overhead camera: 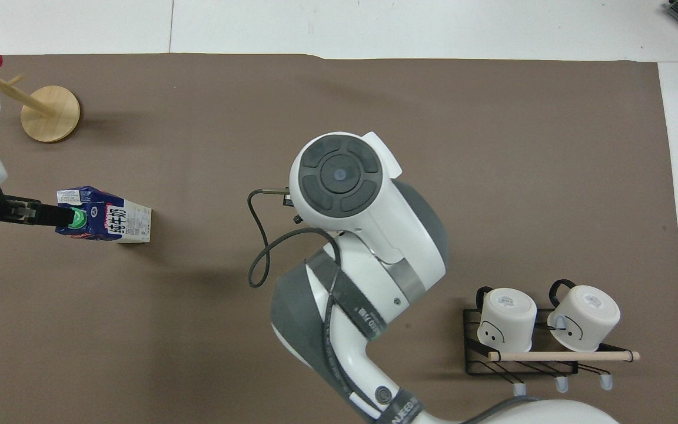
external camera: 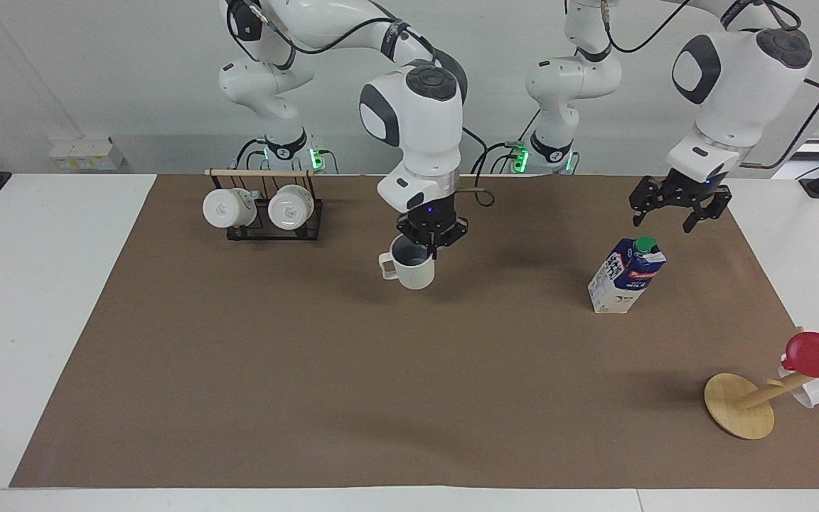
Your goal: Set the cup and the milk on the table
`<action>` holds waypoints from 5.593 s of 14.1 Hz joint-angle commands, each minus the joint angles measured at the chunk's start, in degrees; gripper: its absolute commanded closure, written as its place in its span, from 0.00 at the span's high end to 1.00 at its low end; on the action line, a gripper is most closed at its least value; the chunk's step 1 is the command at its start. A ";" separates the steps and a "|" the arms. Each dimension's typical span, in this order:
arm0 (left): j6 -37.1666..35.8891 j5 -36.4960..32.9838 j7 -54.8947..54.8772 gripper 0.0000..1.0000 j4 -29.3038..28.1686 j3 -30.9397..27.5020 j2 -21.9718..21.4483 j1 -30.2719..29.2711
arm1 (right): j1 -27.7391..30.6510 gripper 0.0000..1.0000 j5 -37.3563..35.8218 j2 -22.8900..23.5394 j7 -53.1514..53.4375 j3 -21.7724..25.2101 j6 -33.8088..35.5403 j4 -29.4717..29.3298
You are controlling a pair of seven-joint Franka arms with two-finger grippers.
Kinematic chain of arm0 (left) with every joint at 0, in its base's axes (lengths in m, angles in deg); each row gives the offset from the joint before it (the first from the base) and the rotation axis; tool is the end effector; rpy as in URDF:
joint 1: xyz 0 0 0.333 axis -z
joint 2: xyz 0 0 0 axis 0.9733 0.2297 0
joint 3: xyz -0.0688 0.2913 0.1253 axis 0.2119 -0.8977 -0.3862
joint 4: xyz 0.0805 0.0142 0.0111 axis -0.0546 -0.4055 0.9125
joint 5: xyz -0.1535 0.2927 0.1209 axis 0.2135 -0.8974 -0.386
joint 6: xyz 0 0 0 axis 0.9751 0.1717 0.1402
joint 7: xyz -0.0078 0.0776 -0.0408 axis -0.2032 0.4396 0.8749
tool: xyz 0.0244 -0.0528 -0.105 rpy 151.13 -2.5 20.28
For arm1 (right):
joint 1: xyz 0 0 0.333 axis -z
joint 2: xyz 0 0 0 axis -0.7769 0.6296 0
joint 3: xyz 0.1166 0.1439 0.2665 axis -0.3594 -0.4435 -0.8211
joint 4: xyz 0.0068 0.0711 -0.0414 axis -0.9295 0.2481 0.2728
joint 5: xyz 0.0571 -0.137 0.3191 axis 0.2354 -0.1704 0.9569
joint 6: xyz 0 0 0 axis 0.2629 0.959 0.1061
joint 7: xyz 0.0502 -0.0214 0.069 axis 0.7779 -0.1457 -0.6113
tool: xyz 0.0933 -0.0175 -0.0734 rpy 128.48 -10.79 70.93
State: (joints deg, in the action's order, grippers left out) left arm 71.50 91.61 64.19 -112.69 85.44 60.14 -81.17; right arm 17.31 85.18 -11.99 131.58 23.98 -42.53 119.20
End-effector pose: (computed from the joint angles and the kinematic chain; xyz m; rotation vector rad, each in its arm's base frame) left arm 0.4918 0.0009 0.5418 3.1069 -0.3528 0.1445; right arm 0.5214 0.3935 0.4836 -3.0810 0.2345 -0.1449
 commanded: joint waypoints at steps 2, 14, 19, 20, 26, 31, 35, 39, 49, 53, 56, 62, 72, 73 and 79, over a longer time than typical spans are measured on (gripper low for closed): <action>8.43 0.30 -0.88 1.00 -6.22 0.63 0.20 -0.21 | -5.43 0.00 -3.75 6.61 7.98 0.36 0.61 -5.70; 12.50 0.21 -1.06 0.76 -8.00 0.72 2.92 1.11 | -9.22 0.00 -6.84 13.66 11.77 0.00 -2.02 -8.44; 12.32 0.30 -0.71 0.53 -7.56 0.72 3.01 1.11 | -9.22 0.27 -6.40 13.84 13.00 0.00 -3.69 -7.04; 11.97 0.30 -0.62 0.53 -7.38 0.72 3.01 1.11 | -9.22 0.38 -6.40 13.84 13.26 0.00 -3.61 -7.04; 11.53 0.30 0.34 0.51 -6.68 0.80 3.01 1.11 | -7.11 1.00 -5.52 8.75 15.73 0.18 -2.03 -7.21; 5.39 0.30 5.43 0.50 -2.47 0.98 2.92 2.94 | 0.52 1.00 -3.41 -4.24 11.27 0.18 1.40 -0.38; 3.09 0.30 18.15 0.50 -0.09 0.98 3.01 10.06 | 8.25 1.00 -3.32 -14.27 4.06 0.18 6.40 6.14; 3.09 0.30 28.89 0.49 -0.35 0.98 2.84 17.88 | 19.67 1.00 -0.51 -21.92 -9.46 0.18 8.70 11.23; 5.64 -1.02 33.04 0.48 -5.71 0.98 1.52 21.94 | 34.29 1.00 1.51 -27.56 -29.54 0.79 16.43 10.82; 6.69 -1.02 33.30 0.48 -6.76 0.98 1.52 22.38 | 34.64 1.00 1.34 -24.84 -30.15 0.79 20.47 4.75; 8.19 -1.02 33.30 0.48 -7.82 0.98 1.43 22.64 | 34.55 1.00 0.99 -24.57 -30.51 0.71 21.70 3.95; 8.20 -1.02 33.39 0.91 -7.82 0.98 2.40 22.73 | 34.29 1.00 1.34 -22.55 -33.13 0.44 23.03 1.14; -13.40 -1.11 28.40 1.00 12.72 0.36 1.08 19.85 | 34.38 1.00 1.51 -22.55 -32.79 0.79 23.38 1.14; -15.87 -1.11 25.51 1.00 14.92 0.36 1.08 18.44 | 34.38 1.00 1.51 -22.55 -32.79 0.79 23.38 1.14; -21.86 -1.11 14.06 1.00 17.93 -0.07 -0.15 9.73 | 34.38 1.00 1.51 -22.55 -32.79 0.79 23.38 1.14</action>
State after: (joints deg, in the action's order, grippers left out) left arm 51.69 90.99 79.46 -95.57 84.96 60.27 -69.99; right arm 50.90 85.35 -35.05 100.18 24.89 -20.17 121.45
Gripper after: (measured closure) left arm 0.000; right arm 0.000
